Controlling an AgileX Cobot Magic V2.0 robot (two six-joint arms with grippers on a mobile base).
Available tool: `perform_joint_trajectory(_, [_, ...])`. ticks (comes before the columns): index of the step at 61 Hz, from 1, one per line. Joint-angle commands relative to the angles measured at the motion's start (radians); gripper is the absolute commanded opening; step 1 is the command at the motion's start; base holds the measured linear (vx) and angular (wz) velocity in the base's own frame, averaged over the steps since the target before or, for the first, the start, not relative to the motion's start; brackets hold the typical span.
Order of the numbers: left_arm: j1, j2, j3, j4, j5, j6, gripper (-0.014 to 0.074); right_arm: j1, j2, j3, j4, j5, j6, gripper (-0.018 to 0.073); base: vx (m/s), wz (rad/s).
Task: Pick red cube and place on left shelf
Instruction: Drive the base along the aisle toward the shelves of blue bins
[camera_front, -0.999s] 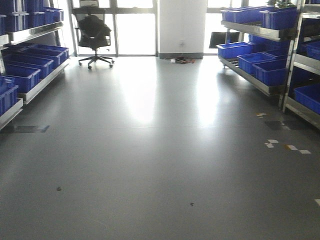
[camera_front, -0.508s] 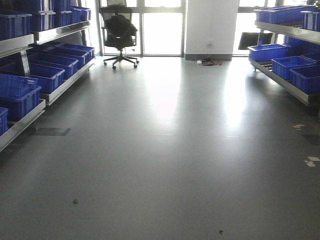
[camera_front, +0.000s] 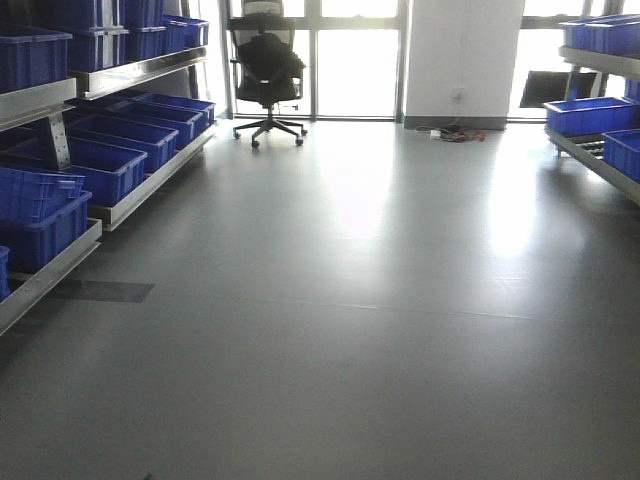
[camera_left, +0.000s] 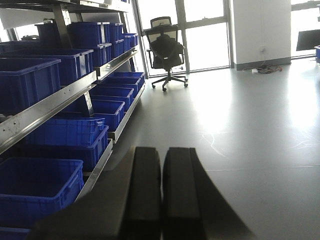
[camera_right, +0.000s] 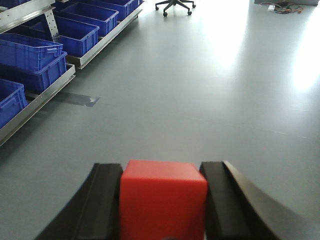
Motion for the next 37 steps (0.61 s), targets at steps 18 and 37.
perform_joint_trajectory(18, [-0.005,0.007,0.022,-0.005,-0.091,0.001,0.0106,-0.005,-0.003,-0.030,-0.014,-0.088,-0.005,0.0059,0.57,0.19])
perform_joint_trajectory(37, [-0.005,0.007,0.022,-0.005,-0.091,0.001,0.0106,-0.005,-0.003,-0.030,-0.014,-0.088,-0.005,0.0059,0.58,0.27])
